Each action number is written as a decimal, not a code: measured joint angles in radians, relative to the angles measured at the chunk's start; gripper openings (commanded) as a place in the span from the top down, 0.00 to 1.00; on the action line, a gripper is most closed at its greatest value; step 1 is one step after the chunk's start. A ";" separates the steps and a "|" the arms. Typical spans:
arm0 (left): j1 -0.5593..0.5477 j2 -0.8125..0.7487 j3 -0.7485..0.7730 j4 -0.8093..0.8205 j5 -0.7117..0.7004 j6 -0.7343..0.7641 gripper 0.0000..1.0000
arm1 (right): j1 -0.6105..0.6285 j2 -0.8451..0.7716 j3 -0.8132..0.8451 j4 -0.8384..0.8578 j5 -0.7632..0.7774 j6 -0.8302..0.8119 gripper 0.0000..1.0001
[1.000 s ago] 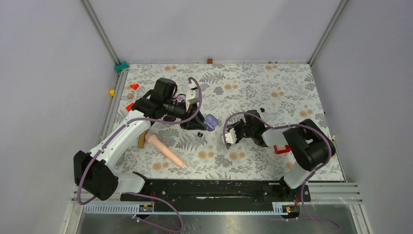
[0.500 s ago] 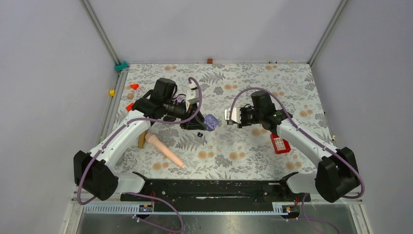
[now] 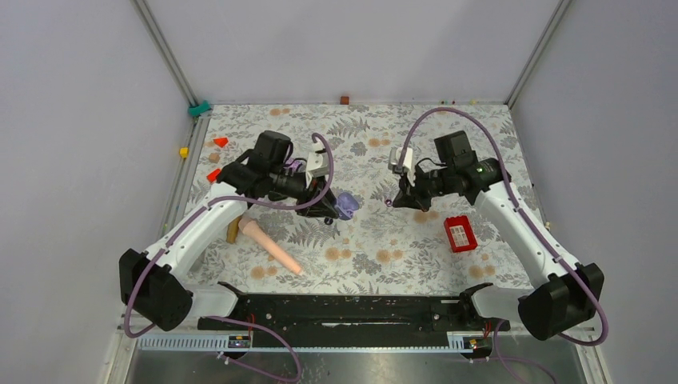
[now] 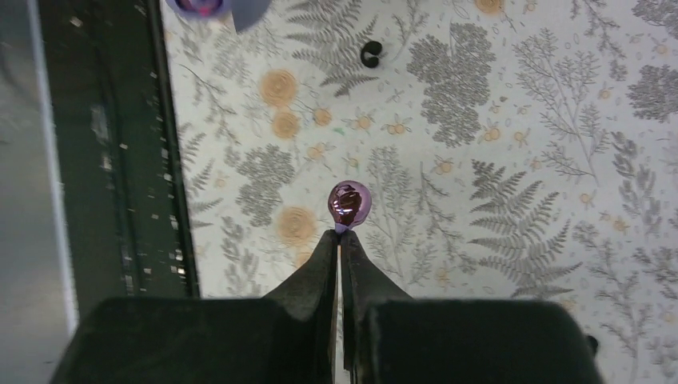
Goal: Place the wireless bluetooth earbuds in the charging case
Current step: Pick up the earbud from the center of the board, then place the earbud in the charging case.
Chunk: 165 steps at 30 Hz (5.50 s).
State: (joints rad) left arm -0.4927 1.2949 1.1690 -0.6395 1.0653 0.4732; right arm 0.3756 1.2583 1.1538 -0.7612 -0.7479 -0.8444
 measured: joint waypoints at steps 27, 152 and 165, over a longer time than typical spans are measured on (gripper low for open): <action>-0.148 0.083 0.066 -0.161 -0.030 0.129 0.97 | 0.004 0.113 0.267 -0.314 -0.430 0.415 1.00; -0.196 0.123 0.082 -0.206 -0.007 0.137 0.97 | 0.312 0.011 0.060 0.108 -0.114 0.596 0.68; -0.201 0.123 0.082 -0.205 -0.007 0.136 0.97 | 0.311 -0.170 0.077 0.076 0.060 0.503 0.63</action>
State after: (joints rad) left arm -0.6941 1.4178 1.2507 -0.8448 1.0584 0.6094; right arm 0.6861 1.0882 1.2312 -0.6857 -0.6884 -0.3412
